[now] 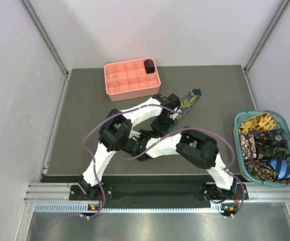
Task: Roll the ties
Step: Roll the tie
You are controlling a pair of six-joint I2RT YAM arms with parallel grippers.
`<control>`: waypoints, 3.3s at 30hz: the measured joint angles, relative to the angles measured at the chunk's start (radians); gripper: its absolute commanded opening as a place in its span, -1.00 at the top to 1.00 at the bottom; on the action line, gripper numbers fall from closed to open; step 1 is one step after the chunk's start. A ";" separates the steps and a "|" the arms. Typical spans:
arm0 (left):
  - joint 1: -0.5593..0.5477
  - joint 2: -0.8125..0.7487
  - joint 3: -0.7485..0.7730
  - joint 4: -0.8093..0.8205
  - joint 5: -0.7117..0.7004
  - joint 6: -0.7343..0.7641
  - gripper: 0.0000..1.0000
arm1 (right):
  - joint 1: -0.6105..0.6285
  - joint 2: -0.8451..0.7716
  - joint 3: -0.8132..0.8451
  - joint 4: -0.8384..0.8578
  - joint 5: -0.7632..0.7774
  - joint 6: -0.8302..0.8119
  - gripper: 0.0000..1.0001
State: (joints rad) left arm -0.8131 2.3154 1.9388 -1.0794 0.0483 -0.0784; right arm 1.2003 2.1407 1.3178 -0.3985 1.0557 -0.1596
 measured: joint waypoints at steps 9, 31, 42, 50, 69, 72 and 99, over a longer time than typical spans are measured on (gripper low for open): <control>-0.003 0.014 0.030 -0.026 0.006 0.011 -0.09 | -0.006 0.000 0.020 -0.042 -0.018 0.026 0.35; 0.085 -0.183 -0.003 0.163 0.069 -0.080 -0.77 | -0.020 -0.027 0.018 -0.056 -0.071 0.034 0.39; 0.288 -0.660 -0.453 0.525 0.070 -0.240 -0.86 | -0.112 -0.191 -0.082 0.018 -0.325 0.045 0.41; 0.390 -0.826 -0.773 0.719 0.063 -0.362 -0.87 | -0.223 -0.317 -0.172 0.091 -0.586 0.058 0.44; 0.433 -0.945 -1.030 0.889 0.142 -0.384 -0.96 | -0.562 -0.411 -0.269 0.240 -1.277 0.183 0.49; 0.389 -0.923 -1.034 0.912 0.146 -0.358 -0.97 | -0.623 -0.409 -0.298 0.289 -1.397 0.212 0.49; 0.063 -0.522 -0.808 0.975 0.002 0.004 -0.98 | -0.910 -0.262 -0.402 0.612 -1.950 0.489 0.63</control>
State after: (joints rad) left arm -0.7498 1.7931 1.1313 -0.1043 0.0505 -0.0746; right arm 0.2901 1.8790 0.9161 0.2131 -0.8940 0.3290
